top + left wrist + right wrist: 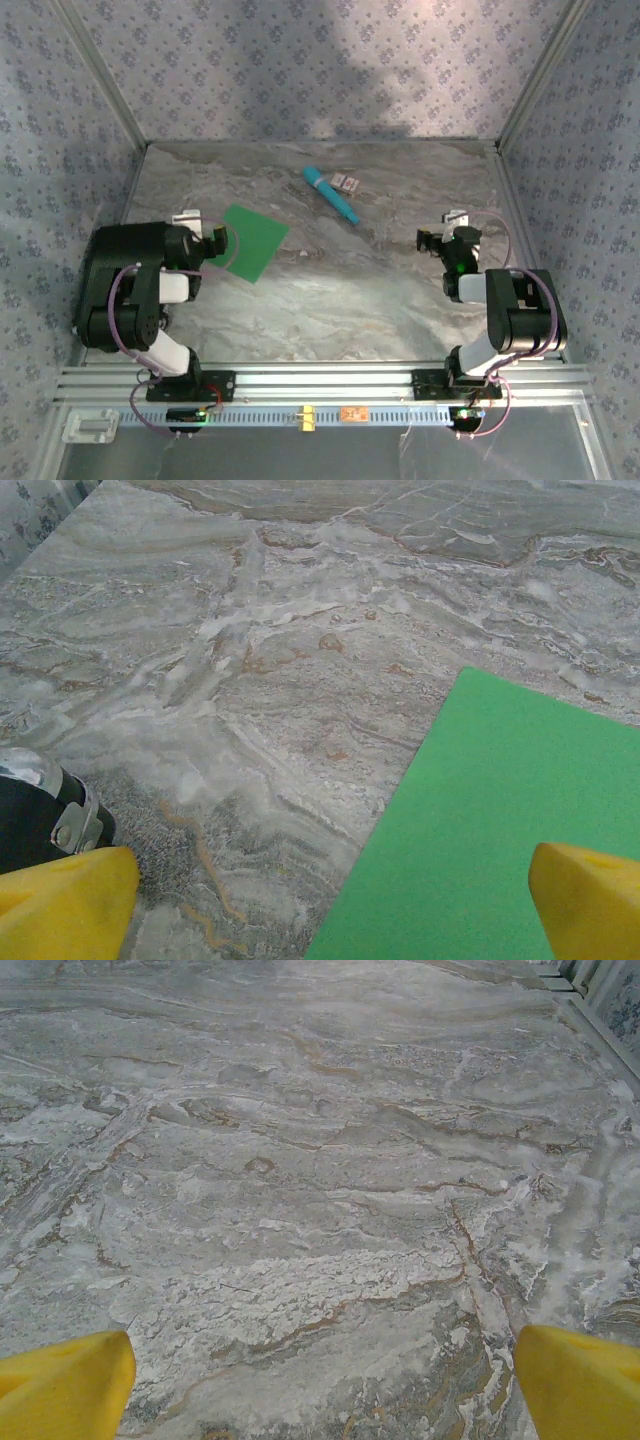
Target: Fold a paper plane with a square sheet of paper (pick it up from the middle)
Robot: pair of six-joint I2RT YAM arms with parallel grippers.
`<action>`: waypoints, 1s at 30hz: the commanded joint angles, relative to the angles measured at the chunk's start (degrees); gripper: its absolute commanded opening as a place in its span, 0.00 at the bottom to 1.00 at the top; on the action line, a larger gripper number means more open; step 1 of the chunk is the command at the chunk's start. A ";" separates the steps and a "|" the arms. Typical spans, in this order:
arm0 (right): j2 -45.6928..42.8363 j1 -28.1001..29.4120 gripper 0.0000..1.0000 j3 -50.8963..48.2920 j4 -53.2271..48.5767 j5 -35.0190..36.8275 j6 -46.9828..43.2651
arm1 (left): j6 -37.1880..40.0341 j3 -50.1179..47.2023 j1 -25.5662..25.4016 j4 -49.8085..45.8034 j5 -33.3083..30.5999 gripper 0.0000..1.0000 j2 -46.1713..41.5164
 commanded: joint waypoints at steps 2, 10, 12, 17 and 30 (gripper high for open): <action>-0.02 -0.30 0.99 1.27 -0.59 -0.59 0.43 | 0.65 1.05 0.49 0.19 1.20 1.00 -0.47; -0.01 -0.60 0.99 1.27 -0.63 -1.08 0.58 | 0.58 1.08 0.57 0.19 1.28 1.00 -0.49; -0.09 -1.24 0.99 1.17 -0.54 -2.24 0.90 | 0.38 1.17 0.85 0.10 1.82 1.00 -0.52; -0.07 -1.43 0.99 1.18 -0.54 -2.72 1.01 | 0.47 1.12 0.81 0.10 1.82 1.00 -0.52; -0.37 0.03 0.99 0.86 -0.26 -1.35 -0.24 | 1.87 1.10 -0.21 -0.97 1.72 1.00 -1.93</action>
